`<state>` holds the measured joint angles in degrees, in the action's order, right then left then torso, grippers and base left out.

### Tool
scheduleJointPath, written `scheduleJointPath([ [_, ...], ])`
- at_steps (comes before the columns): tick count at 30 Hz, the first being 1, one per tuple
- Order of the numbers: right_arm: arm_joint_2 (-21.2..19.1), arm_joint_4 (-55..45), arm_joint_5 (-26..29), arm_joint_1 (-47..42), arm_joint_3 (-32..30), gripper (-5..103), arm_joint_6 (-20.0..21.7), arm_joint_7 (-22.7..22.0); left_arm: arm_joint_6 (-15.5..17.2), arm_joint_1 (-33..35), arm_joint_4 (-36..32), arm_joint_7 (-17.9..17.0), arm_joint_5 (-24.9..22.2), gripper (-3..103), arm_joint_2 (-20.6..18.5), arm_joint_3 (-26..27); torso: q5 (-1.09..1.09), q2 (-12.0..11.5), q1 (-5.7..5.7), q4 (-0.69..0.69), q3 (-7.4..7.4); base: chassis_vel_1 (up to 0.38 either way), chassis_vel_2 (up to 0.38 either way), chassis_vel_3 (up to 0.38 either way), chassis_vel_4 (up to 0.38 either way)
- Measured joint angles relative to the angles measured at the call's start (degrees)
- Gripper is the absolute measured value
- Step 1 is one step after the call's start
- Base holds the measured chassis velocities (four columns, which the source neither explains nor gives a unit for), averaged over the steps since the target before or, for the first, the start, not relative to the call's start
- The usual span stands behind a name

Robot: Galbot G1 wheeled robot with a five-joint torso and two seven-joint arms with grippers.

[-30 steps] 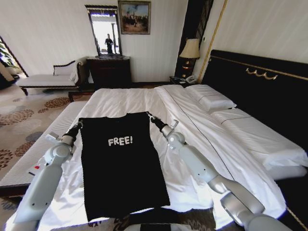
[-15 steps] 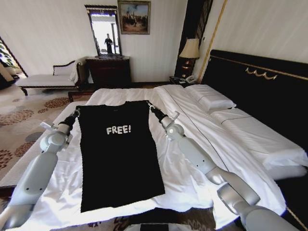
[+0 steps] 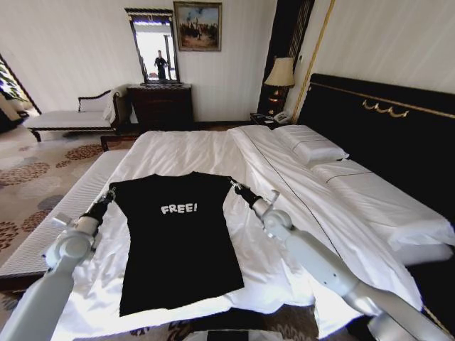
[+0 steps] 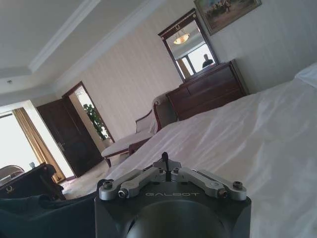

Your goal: Fold the clothes on the bed.

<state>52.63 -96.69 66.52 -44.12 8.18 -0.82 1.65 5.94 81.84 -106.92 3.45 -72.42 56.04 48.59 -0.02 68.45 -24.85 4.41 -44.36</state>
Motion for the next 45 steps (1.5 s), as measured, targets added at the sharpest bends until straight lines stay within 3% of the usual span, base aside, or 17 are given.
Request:
scheduleJointPath([
  [4,-0.26,-2.39,-1.55,-7.19,-1.49,0,0.03,-2.04,-0.73,4.75,-0.97,0.96,5.0,0,4.1,0.14,0.0,0.0,-0.01,0.01,-0.01,0.0,0.0,0.0,0.0],
  [15,0.09,-4.56,-7.87,-19.79,-4.94,0,-0.2,-3.17,-2.92,11.51,1.11,2.85,13.9,0,9.98,-0.51,-0.02,-0.01,-0.01,0.01,-0.01,0.0,0.0,0.0,0.0],
  [34,0.93,-4.88,-11.91,-28.61,-7.21,0,-1.06,-4.35,-6.93,21.3,2.48,3.45,22.33,0,16.95,-1.29,-0.02,-0.02,-0.02,0.0,-0.02,0.0,0.0,0.0,0.0],
  [45,0.53,-6.45,-13.49,-30.93,-7.05,0,-0.44,-4.52,-8.05,22.46,3.56,4.18,22.8,0,16.51,-0.33,-0.02,-0.02,-0.02,0.01,-0.02,0.0,0.0,0.0,0.0],
])
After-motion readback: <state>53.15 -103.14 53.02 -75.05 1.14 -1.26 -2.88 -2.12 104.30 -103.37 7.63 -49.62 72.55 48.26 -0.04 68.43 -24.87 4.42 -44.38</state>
